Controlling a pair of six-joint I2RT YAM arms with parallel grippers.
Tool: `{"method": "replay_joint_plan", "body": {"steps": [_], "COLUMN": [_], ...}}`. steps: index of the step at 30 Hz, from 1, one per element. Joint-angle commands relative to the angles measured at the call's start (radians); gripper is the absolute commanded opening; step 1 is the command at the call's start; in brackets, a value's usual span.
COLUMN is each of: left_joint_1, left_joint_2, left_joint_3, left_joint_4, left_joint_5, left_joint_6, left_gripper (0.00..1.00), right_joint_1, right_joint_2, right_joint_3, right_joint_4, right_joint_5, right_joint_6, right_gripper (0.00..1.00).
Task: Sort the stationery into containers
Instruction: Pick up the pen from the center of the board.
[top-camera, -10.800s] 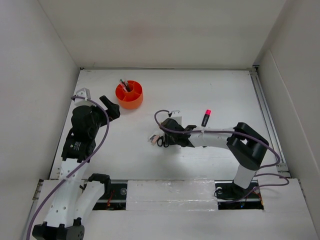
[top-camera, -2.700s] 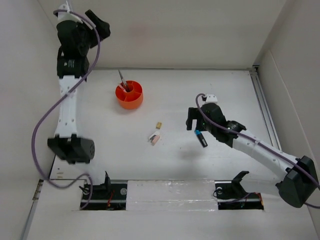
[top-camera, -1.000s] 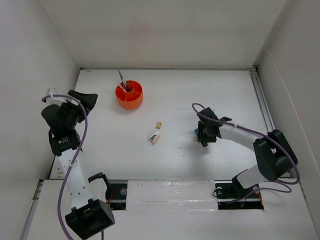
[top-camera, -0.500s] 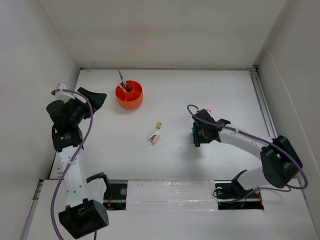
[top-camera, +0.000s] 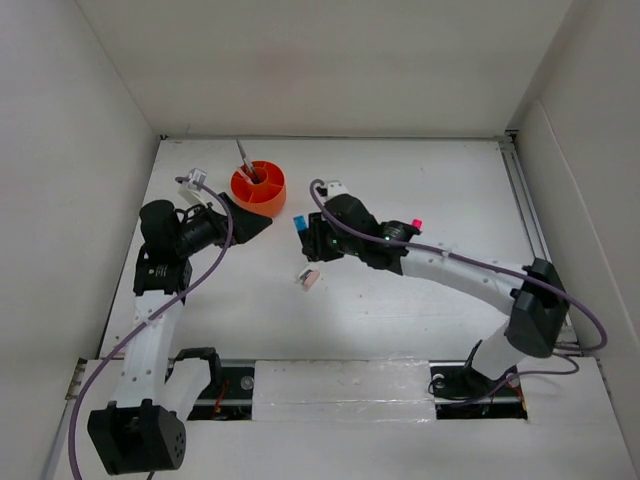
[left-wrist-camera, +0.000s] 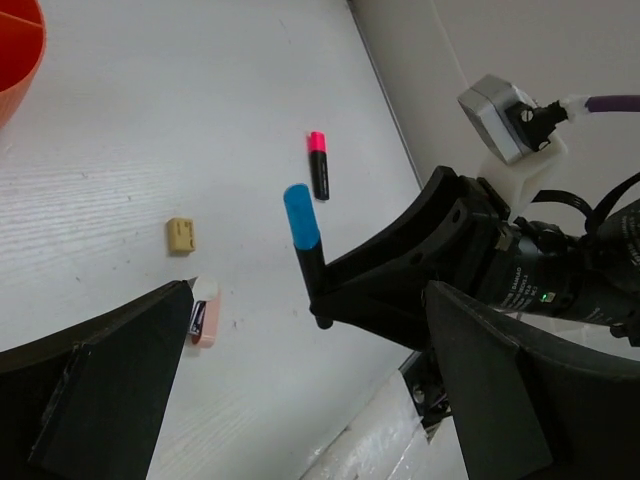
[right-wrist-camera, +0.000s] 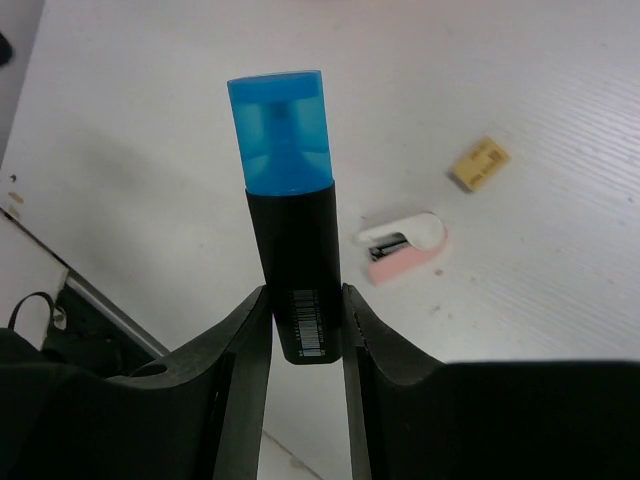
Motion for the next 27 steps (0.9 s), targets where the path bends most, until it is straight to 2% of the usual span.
{"method": "replay_joint_plan", "body": {"steps": [1, 4, 7, 12, 20, 25, 26, 27], "left_joint_1": [0.000, 0.000, 0.000, 0.000, 0.000, 0.000, 0.000, 0.000], "left_joint_2": [-0.004, -0.004, 0.007, 0.007, 0.018, 0.018, 0.018, 0.028], "left_joint_3": [-0.003, 0.006, 0.006, 0.024, 0.033, 0.033, 0.033, 0.033], "left_joint_4": [0.015, -0.051, -0.073, -0.104, -0.124, -0.124, -0.124, -0.124], "left_joint_5": [0.028, -0.064, -0.075, -0.146, -0.175, -0.186, -0.186, -0.186], "left_joint_6": [0.037, 0.072, 0.084, 0.093, 0.093, 0.093, 0.093, 0.093], "left_gripper": [1.00, 1.00, 1.00, 0.99, 0.83, 0.61, 0.53, 0.40], "right_joint_1": [0.040, 0.072, 0.072, 0.109, 0.163, 0.195, 0.204, 0.204], "right_joint_2": [0.082, 0.137, 0.188, 0.197, 0.165, 0.174, 0.174, 0.183], "right_joint_3": [0.147, 0.232, 0.283, 0.297, 0.307, 0.308, 0.317, 0.317], "right_joint_4": [0.069, 0.085, 0.085, 0.129, 0.170, 0.180, 0.189, 0.189], "right_joint_5": [-0.008, 0.007, -0.022, -0.043, -0.078, -0.079, -0.079, -0.079], "right_joint_6": [-0.014, -0.023, -0.032, -0.032, -0.052, -0.052, -0.052, -0.052], "right_gripper": [0.00, 0.00, 0.00, 0.00, 0.00, 0.00, 0.00, 0.00]}}
